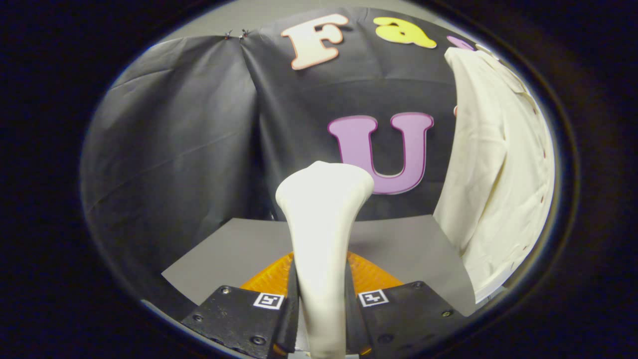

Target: Iron the clothes twice with a garment steamer, once on the left side and once on the right side.

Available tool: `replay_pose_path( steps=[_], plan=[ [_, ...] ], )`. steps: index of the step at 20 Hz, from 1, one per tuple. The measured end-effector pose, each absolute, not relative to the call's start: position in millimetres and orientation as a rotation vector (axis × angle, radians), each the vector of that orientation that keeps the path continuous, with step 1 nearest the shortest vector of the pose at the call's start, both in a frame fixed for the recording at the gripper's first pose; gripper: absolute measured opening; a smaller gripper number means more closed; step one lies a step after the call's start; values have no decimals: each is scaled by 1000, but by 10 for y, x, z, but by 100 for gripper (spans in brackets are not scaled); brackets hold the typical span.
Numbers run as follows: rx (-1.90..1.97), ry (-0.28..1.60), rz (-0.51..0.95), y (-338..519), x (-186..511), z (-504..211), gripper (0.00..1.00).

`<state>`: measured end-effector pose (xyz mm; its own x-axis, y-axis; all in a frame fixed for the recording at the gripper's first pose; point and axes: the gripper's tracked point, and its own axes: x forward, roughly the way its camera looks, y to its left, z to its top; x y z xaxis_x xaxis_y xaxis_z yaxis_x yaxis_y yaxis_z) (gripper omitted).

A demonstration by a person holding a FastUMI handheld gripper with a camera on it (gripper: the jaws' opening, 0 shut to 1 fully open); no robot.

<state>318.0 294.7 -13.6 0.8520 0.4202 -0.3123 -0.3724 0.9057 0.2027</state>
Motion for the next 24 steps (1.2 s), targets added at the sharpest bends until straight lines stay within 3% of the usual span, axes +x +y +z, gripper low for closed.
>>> replay_pose_path(
  steps=[7, 13, 17, 24],
  plan=[
    [278, 213, 413, 2507, 2897, 166, 40],
    [249, 40, 290, 1795, 2799, 783, 40],
    [139, -51, 155, 1114, 3000, 1118, 40],
    [123, -35, -92, -48, 3610, 1083, 40]
  ],
)
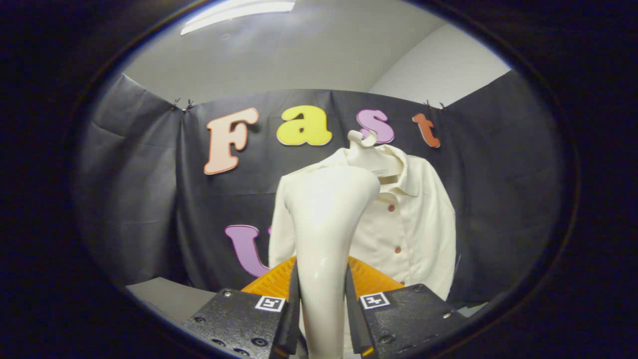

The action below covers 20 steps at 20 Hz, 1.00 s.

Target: Iron the clothes twice with a garment steamer, once on the left side and once on the right side.

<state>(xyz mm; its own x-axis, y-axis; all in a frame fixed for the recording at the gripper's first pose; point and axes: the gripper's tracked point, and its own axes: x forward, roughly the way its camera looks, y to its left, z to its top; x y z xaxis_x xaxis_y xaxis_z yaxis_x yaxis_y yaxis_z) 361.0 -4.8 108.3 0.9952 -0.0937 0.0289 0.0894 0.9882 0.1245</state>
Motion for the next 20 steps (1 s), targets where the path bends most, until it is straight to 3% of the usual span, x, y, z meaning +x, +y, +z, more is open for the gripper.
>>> replay_pose_path(
  steps=[8, 20],
  plan=[
    [179, 58, -37, -177, 4055, 719, 41],
    [239, 164, 9, -104, 3895, 123, 41]
  ],
)
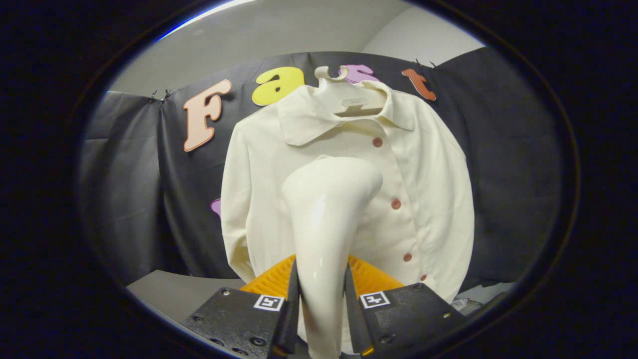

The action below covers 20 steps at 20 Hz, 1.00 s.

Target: Iron the clothes twice with a garment steamer, once on the left side and once on the right side.

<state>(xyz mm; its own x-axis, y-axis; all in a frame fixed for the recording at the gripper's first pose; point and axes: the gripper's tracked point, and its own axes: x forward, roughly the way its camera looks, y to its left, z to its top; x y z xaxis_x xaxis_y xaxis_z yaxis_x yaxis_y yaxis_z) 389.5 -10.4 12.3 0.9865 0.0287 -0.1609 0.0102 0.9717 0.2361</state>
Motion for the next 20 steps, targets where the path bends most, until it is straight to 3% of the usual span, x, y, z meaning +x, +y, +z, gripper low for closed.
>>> replay_pose_path(
  steps=[20],
  plan=[
    [202, 472, 50, 105, 3319, -1609, 42]
  ],
)
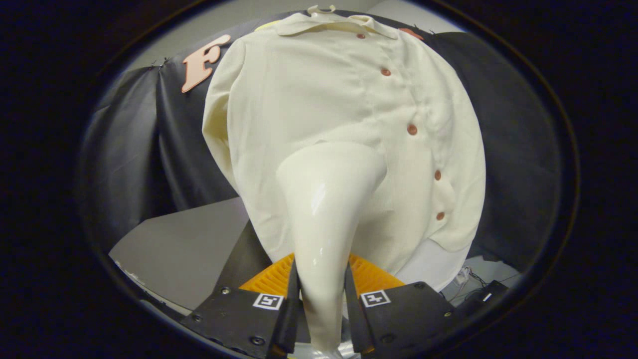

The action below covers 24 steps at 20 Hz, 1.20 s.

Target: Iron the clothes twice with a garment steamer, once on the left side and once on the right side.

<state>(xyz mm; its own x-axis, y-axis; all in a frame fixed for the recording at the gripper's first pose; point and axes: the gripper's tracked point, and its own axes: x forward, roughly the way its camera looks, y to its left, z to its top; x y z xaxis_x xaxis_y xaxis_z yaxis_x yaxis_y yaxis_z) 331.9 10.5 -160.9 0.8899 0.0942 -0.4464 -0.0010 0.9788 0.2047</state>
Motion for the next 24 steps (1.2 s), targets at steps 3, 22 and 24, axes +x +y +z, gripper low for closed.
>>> replay_pose_path(
  steps=[3, 22, 24],
  plan=[
    [195, 514, 39, 86, 3222, -1901, 42],
    [149, 717, 46, 149, 2885, -3006, 40],
    [148, 715, 53, 133, 2884, -2963, 40]
  ],
)
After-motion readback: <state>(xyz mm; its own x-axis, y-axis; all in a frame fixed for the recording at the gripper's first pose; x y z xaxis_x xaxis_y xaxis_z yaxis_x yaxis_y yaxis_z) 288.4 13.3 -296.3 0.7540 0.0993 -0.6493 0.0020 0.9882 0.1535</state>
